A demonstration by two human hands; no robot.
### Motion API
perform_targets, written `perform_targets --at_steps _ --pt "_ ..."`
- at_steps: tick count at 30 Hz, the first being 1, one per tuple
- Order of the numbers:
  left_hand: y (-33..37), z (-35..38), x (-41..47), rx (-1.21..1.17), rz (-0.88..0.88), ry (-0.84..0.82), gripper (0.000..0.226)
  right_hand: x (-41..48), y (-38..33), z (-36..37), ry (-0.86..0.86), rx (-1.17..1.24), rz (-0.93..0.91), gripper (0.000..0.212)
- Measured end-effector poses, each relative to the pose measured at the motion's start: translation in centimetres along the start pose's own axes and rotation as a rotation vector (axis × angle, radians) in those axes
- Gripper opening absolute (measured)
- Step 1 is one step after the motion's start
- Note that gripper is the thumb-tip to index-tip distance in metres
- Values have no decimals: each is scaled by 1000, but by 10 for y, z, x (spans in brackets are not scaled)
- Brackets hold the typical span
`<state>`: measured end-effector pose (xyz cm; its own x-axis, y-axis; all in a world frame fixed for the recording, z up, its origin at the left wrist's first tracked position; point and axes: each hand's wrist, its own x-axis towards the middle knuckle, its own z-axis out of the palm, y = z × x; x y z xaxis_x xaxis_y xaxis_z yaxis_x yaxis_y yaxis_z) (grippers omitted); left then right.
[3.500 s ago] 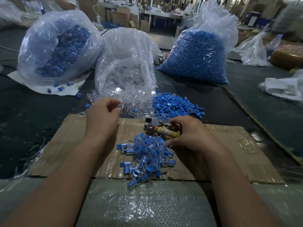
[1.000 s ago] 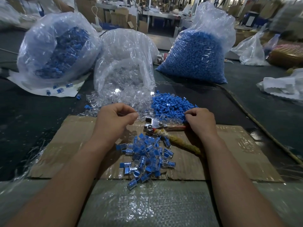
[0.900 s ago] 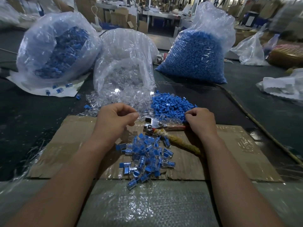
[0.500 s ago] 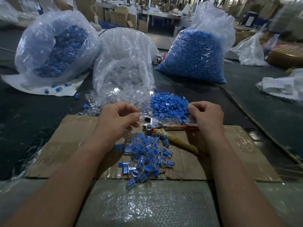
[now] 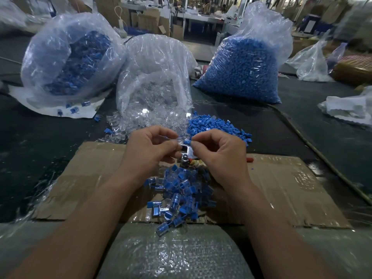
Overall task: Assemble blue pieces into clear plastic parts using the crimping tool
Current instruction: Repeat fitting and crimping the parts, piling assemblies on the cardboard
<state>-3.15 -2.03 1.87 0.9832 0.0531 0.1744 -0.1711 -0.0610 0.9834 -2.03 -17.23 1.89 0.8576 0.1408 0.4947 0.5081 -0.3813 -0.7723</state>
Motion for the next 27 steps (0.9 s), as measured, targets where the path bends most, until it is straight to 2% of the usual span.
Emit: perform_targets --at_steps 7,12,18,21,27 --pt "0 4 -1 73 50 -41 17 -1 3 4 28 -87 -59 10" --pt "-2 5 -3 116 87 -38 19 -1 4 5 -7 -78 -54 5" --pt "-1 3 -2 66 68 -55 17 -1 4 5 -78 63 13 20" --pt "-1 1 -2 20 64 -63 15 0 3 5 -121 156 87 18" --pt "-1 0 -1 -5 44 -69 11 -1 3 2 -196 215 57 20"
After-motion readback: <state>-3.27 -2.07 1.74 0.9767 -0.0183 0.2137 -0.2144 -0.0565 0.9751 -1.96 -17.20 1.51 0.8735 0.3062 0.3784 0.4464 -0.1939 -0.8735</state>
